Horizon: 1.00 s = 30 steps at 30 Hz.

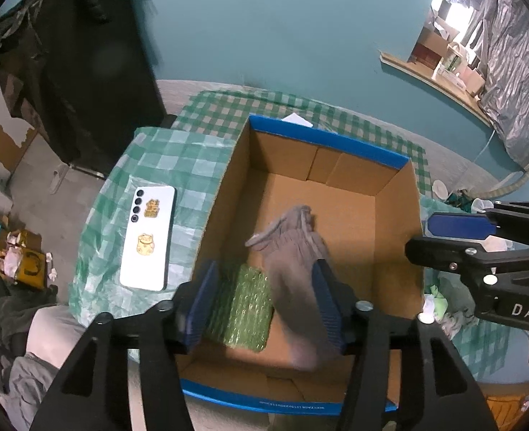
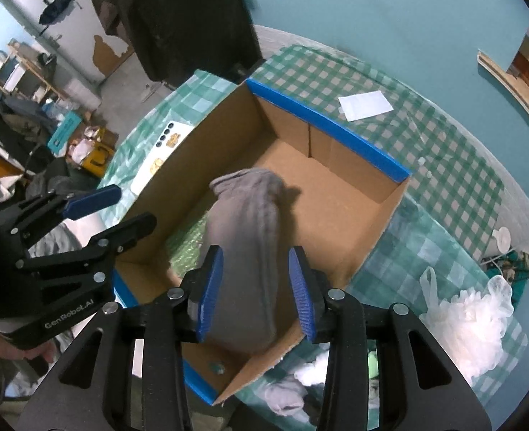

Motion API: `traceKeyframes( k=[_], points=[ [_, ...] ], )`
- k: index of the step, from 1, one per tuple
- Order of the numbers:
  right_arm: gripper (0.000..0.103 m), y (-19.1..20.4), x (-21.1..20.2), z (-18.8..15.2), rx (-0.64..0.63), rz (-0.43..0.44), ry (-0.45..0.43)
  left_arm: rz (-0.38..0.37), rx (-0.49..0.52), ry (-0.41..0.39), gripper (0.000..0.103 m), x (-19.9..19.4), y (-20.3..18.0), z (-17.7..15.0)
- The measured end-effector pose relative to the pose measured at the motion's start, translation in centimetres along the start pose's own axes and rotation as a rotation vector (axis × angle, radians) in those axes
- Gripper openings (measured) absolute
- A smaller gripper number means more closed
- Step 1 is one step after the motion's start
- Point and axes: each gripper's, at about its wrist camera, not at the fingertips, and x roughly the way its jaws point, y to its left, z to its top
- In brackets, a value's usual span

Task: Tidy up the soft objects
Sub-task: 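Lower the green scrubber into the box with the left tool while the right tool drops the grey mitten in, then move both tools back from the box toward the remaining pile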

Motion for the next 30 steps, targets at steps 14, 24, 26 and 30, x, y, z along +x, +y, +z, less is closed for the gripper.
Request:
traceKeyframes(
  k=[14, 24, 26, 30],
  points=[
    [0.07, -1.8, -3.2, -1.7, 0.023, 0.005, -0.027, 0.017, 0.091, -0.041, 0.077, -2.0, -2.8, 0.0],
    [0.081, -4.3, -6.4, -4.2, 0.104, -0.01, -0.076, -0.025, 0.133, -0.057, 0.081, -3.3, -5.2, 0.2],
    [0.082, -5.3, -7.0, -4.8, 0.142, -0.006, -0.085, -0.037, 0.139, -0.053, 0.085, -3.3, -5.8, 0.1],
    [0.082, -7.3, -8.0, -6.0, 0.197, -0.025, -0.09, -0.05, 0.17, -0.041, 0.085, -3.1, -7.4, -0.4]
  ],
)
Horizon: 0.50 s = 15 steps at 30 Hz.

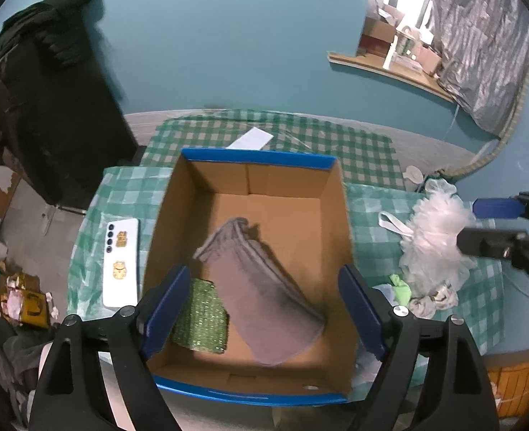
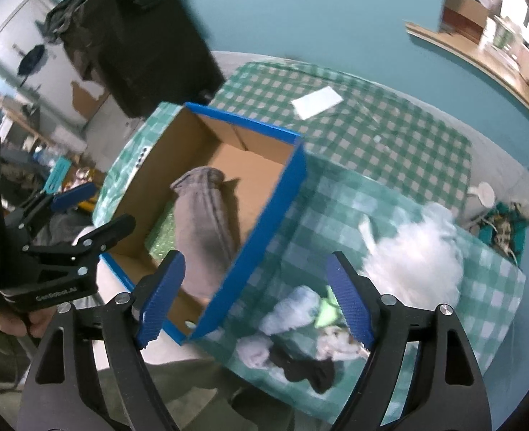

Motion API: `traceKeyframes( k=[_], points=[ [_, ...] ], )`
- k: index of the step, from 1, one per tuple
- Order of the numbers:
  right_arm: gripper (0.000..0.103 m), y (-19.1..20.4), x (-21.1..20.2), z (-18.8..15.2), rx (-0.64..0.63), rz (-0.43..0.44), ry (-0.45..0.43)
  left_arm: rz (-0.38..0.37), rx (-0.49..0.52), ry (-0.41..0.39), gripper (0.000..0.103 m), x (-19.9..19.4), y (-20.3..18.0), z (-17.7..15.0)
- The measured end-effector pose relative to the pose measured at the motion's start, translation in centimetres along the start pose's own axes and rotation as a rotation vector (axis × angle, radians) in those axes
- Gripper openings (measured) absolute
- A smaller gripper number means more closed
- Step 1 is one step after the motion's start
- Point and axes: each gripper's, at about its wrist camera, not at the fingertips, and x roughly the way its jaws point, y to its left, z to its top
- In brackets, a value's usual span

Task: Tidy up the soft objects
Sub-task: 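Move both tools back from the box toward the remaining pile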

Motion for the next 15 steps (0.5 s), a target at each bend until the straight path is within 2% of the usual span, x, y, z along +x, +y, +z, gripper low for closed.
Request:
traceKeyframes(
  k=[8, 15],
  points=[
    [0.082, -4.1, -2.1, -1.8, 0.093, -0.029, -0.011, -0.028, 0.061, 0.017, 0.085, 0.2, -3.4, -0.4],
    [0.082, -7.4, -3.3, -3.3, 0.167, -0.02, -0.024, -0.043, 0.097, 0.037, 0.085, 0.5, -6.0, -0.6]
  ],
)
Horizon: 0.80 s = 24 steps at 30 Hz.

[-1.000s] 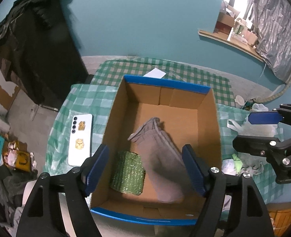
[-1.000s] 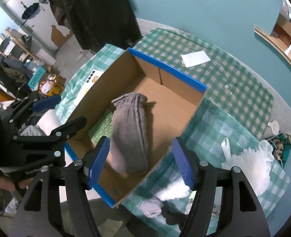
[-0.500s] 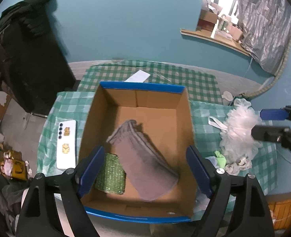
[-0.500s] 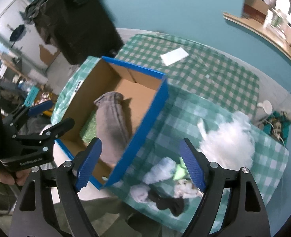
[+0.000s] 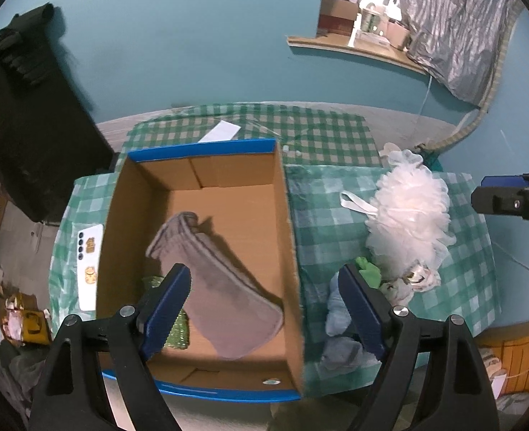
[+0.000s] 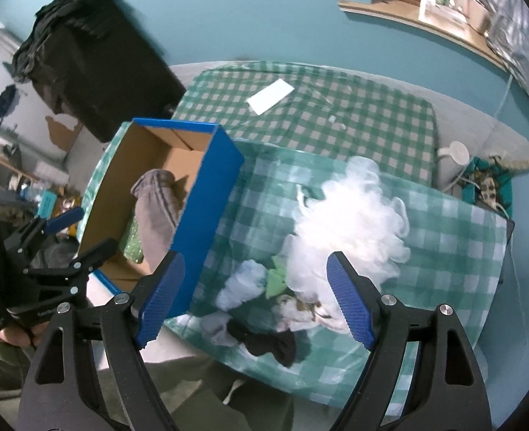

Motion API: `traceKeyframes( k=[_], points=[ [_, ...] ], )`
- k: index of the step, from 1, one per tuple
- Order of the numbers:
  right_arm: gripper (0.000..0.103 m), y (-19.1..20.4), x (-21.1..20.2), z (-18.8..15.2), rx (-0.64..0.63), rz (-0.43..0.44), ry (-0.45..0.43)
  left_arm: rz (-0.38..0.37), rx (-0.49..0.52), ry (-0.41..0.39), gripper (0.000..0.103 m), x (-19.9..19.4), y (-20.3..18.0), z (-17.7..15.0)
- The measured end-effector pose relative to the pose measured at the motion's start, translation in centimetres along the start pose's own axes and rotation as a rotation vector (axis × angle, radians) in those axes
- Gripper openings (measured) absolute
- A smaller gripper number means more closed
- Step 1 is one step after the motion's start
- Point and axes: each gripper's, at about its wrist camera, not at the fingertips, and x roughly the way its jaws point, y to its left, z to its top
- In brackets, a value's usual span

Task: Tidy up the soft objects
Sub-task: 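Move both tools back from the box toward the remaining pile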

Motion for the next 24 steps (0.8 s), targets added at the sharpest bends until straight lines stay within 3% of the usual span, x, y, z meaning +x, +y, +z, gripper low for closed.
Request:
traceKeyframes(
  k=[7, 24],
  points=[
    [0.085, -2.9, 0.1, -0.7, 0.074, 0.016, 0.018, 0.0, 0.033, 0.017, 0.085, 0.7, -2.3, 0.2],
    [0.086, -6.3, 2.2, -0.9, 0.07, -0.002, 0.071, -0.005, 0.1, 0.118, 0.085, 4.9, -7.3, -0.6]
  ],
)
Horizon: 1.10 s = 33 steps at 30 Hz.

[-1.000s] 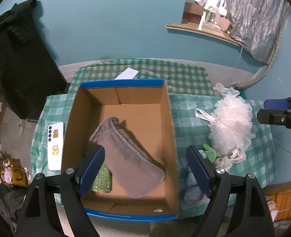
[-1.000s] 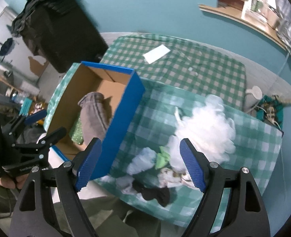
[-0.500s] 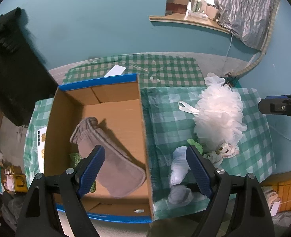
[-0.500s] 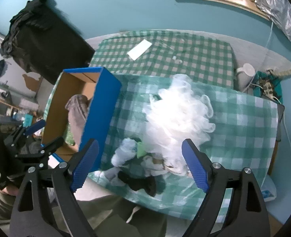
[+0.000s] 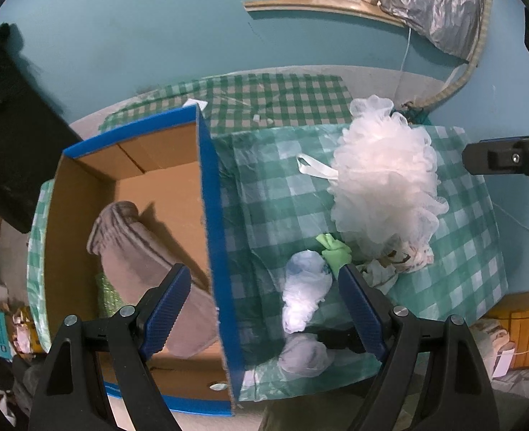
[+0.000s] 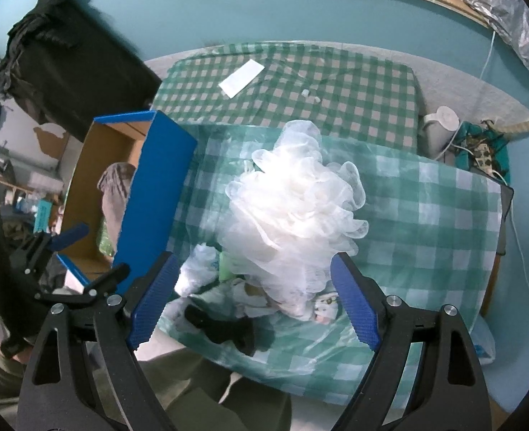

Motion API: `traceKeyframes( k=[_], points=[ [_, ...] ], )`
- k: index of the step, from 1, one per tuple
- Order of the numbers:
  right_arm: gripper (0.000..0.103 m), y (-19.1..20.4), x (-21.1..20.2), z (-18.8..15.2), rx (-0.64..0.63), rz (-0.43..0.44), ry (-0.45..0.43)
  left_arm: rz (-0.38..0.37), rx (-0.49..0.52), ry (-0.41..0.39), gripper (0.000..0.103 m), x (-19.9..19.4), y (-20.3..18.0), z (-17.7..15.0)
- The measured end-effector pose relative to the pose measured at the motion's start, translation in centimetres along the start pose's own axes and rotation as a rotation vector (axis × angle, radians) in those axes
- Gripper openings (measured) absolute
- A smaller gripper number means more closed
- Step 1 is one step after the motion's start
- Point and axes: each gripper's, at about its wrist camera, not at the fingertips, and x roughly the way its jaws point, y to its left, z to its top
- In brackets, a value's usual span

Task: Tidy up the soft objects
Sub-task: 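Move both tools back from the box toward the remaining pile, then grasp the white mesh bath puff with the right tool and lift it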

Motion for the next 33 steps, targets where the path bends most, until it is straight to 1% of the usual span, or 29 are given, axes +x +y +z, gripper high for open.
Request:
traceKeyframes(
  k=[10, 21, 27, 30, 33],
  points=[
    [0.086, -1.0, 1.3, 0.8, 0.004, -0.011, 0.026, 0.007, 0.003, 0.015, 0.085, 1.3, -1.3, 0.9],
    [0.086, -0.9, 6.1, 2.3, -0.044, -0.052, 0.11, 0.016, 0.009, 0.032, 0.085, 3.2, -2.2, 1.5],
    [0.086, -0.2, 8.8, 2.9, -0.087, -0.088, 0.153, 0.0, -0.037, 0.042, 0.085, 3.9, -1.8, 1.7],
    [0.089, 0.0, 10.2, 3.0, -0.098, -0.105, 0.176, -0.003, -0.059, 0.05, 0.085, 4.3, -1.6, 1.7],
    [0.09, -0.1, 11.5, 3.1, -0.106, -0.117, 0.197, 0.002, -0.058, 0.053, 0.085, 4.6, -1.6, 1.6]
  ],
)
